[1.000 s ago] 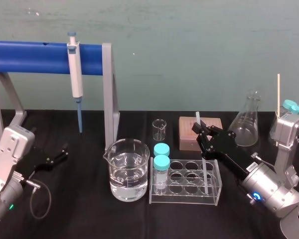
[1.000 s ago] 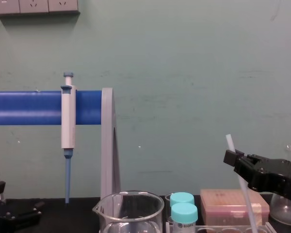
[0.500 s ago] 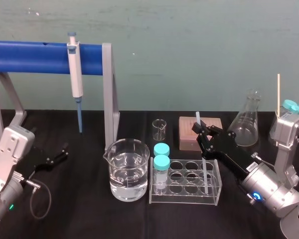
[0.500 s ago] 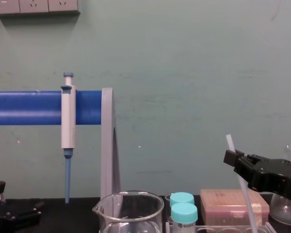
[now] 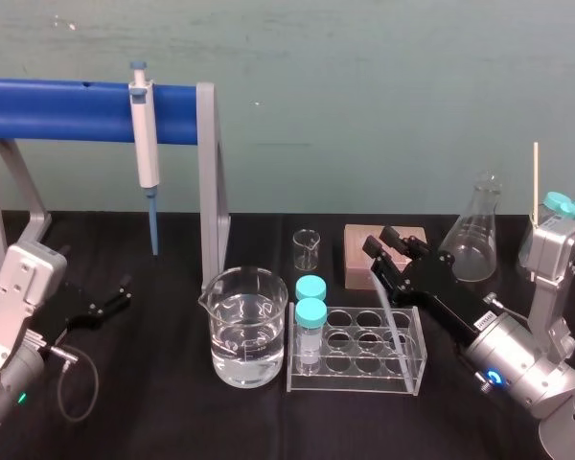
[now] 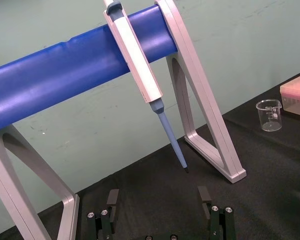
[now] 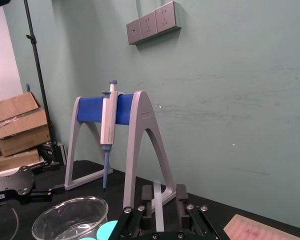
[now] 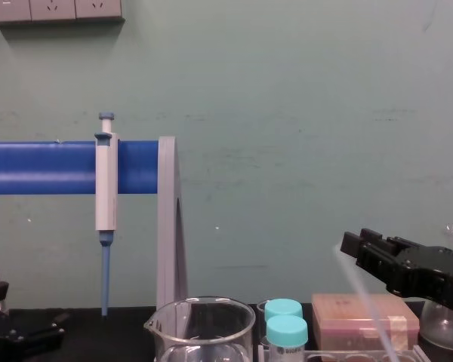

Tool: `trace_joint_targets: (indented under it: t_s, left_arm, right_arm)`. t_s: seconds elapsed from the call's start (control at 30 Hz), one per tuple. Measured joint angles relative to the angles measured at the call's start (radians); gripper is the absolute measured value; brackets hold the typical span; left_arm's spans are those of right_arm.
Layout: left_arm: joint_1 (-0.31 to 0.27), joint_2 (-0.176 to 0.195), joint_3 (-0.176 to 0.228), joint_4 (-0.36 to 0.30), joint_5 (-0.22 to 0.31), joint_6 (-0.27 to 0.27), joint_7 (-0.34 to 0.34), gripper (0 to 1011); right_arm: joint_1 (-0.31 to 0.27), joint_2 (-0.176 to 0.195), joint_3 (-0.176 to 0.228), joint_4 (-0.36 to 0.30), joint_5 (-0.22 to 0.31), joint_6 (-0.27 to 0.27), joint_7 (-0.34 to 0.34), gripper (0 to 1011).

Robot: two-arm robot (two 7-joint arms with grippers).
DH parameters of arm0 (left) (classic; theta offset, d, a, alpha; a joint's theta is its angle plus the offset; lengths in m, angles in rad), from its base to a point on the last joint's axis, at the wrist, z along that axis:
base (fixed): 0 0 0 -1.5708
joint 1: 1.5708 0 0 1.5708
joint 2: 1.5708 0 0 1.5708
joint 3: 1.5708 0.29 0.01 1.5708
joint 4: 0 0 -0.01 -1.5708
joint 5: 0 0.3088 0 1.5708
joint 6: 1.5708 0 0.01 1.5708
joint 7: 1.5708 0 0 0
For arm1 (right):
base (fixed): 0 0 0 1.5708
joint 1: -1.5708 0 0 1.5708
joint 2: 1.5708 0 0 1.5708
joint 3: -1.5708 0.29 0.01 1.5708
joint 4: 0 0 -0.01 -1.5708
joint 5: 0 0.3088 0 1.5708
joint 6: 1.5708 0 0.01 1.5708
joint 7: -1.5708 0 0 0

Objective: Pick up the stirring rod with one hand, then place it down.

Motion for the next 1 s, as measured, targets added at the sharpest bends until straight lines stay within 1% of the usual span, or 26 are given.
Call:
trace_joint_targets:
  t_s: [0.03, 0.13, 0.2, 0.23, 0.27, 0.33, 0.43, 0.47, 0.53, 0.6, 0.63, 0.7, 0.8, 1.0]
  left_arm:
    - [0.0, 0.0, 0.0, 0.0, 0.0, 0.0, 0.0, 1000]
    - [0.0, 0.0, 0.0, 0.0, 0.0, 0.0, 0.0, 1000]
    - [0.0, 0.0, 0.0, 0.0, 0.0, 0.0, 0.0, 1000]
    - [0.0, 0.0, 0.0, 0.0, 0.0, 0.0, 0.0, 1000]
    - [0.0, 0.0, 0.0, 0.0, 0.0, 0.0, 0.0, 1000]
    - [0.0, 0.0, 0.0, 0.0, 0.0, 0.0, 0.0, 1000]
    - [0.0, 0.0, 0.0, 0.0, 0.0, 0.0, 0.0, 1000]
    - [0.0, 0.0, 0.0, 0.0, 0.0, 0.0, 0.0, 1000]
    - [0.0, 0.0, 0.0, 0.0, 0.0, 0.0, 0.0, 1000]
    - [0.0, 0.0, 0.0, 0.0, 0.0, 0.0, 0.0, 1000]
    - [0.0, 0.0, 0.0, 0.0, 0.0, 0.0, 0.0, 1000]
    - [0.0, 0.0, 0.0, 0.0, 0.0, 0.0, 0.0, 1000]
    - [0.0, 0.0, 0.0, 0.0, 0.0, 0.0, 0.0, 1000]
    - [0.0, 0.0, 0.0, 0.0, 0.0, 0.0, 0.0, 1000]
  right_arm:
    - [0.0, 0.0, 0.0, 0.0, 0.0, 0.0, 0.0, 326]
    - [0.0, 0.0, 0.0, 0.0, 0.0, 0.0, 0.0, 399]
    - [0.0, 0.0, 0.0, 0.0, 0.0, 0.0, 0.0, 486]
    - [0.0, 0.0, 0.0, 0.0, 0.0, 0.0, 0.0, 486]
    - [0.0, 0.0, 0.0, 0.0, 0.0, 0.0, 0.0, 544]
    - [0.0, 0.0, 0.0, 0.0, 0.0, 0.0, 0.0, 627]
    - [0.0, 0.0, 0.0, 0.0, 0.0, 0.0, 0.001, 687]
    - [0.0, 0.0, 0.0, 0.0, 0.0, 0.0, 0.001, 741]
    - [0.0, 0.0, 0.0, 0.0, 0.0, 0.0, 0.001, 786]
    - [0.0, 0.0, 0.0, 0.0, 0.0, 0.0, 0.001, 861]
    - [0.0, 0.0, 0.0, 0.0, 0.0, 0.0, 0.001, 875]
    - [0.0, 0.0, 0.0, 0.0, 0.0, 0.0, 0.001, 942]
    - [0.0, 0.0, 0.0, 0.0, 0.0, 0.0, 0.001, 998]
    - [0.0, 0.0, 0.003, -0.005, 0.0, -0.003, -0.005, 1000]
